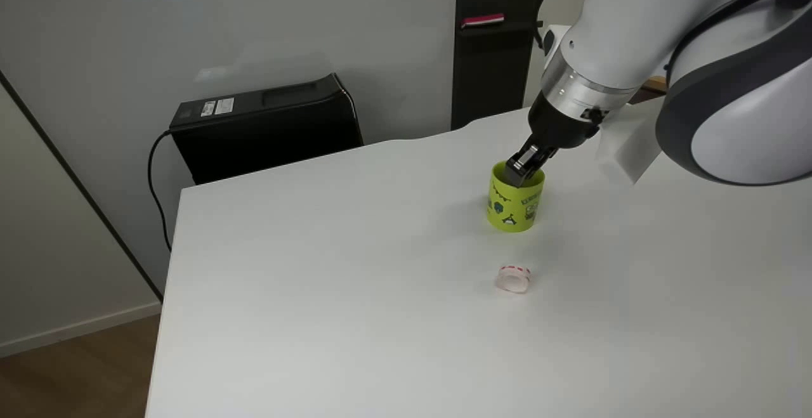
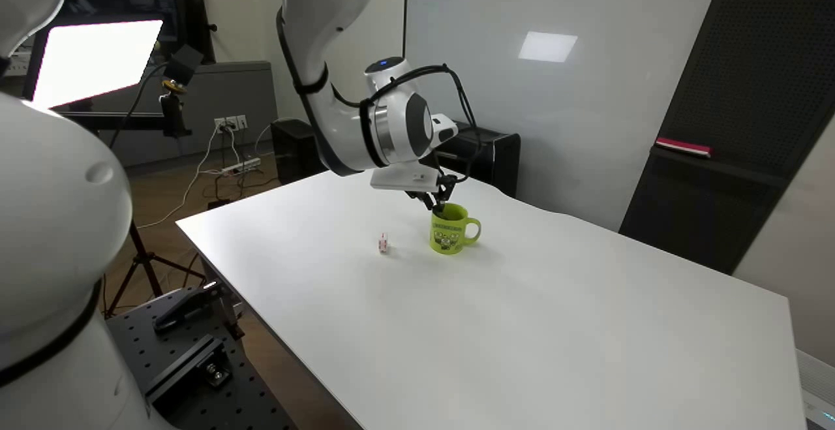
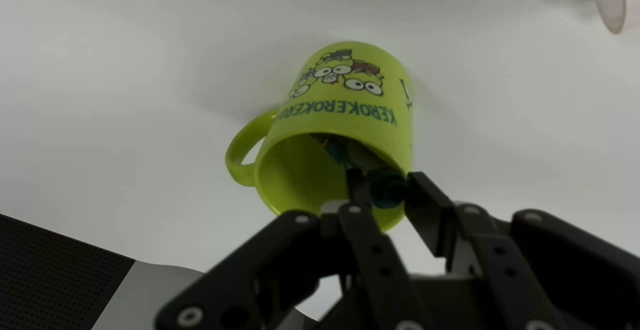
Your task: Remove the marker from the mug and put it on the table
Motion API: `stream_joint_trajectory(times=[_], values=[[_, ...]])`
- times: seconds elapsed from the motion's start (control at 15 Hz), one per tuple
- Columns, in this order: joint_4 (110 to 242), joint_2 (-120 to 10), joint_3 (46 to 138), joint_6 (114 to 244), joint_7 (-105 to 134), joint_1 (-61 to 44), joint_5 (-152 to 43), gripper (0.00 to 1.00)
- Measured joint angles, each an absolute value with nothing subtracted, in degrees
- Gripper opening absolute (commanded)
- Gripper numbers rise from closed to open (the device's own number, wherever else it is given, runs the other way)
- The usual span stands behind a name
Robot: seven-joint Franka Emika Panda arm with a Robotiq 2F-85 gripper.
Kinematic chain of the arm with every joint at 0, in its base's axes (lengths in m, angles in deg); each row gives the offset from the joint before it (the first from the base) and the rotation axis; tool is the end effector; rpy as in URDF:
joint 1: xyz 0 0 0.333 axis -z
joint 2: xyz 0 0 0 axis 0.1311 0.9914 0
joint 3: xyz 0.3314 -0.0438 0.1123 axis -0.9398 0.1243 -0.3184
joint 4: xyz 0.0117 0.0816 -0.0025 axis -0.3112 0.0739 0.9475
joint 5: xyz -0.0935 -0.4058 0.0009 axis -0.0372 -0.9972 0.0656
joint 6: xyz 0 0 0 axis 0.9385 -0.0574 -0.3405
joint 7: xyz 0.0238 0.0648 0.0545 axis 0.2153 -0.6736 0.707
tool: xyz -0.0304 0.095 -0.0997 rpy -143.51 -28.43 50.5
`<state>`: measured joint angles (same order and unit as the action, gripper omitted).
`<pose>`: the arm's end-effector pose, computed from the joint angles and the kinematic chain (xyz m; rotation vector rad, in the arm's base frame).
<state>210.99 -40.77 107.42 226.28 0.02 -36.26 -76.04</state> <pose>0.5991 0.1362 0.1611 2.8960 0.5014 0.6592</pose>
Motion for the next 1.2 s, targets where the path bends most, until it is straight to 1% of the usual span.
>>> stream_joint_trajectory(times=[0.13, 0.6, 1.07, 1.13, 1.2], values=[[210.9, -40.8, 107.4, 226.5, 0.0, -36.3, -75.2, 0.01], [210.4, -40.8, 107.8, 225.7, 0.0, -36.3, -73.2, 0.0], [208.5, -40.9, 113.5, 223.6, 0.1, -39.2, -73.2, 0.0], [208.4, -40.9, 114.1, 223.4, 0.1, -39.6, -73.2, 0.06], [208.2, -40.9, 114.7, 223.2, 0.1, -40.0, -73.2, 0.26]])
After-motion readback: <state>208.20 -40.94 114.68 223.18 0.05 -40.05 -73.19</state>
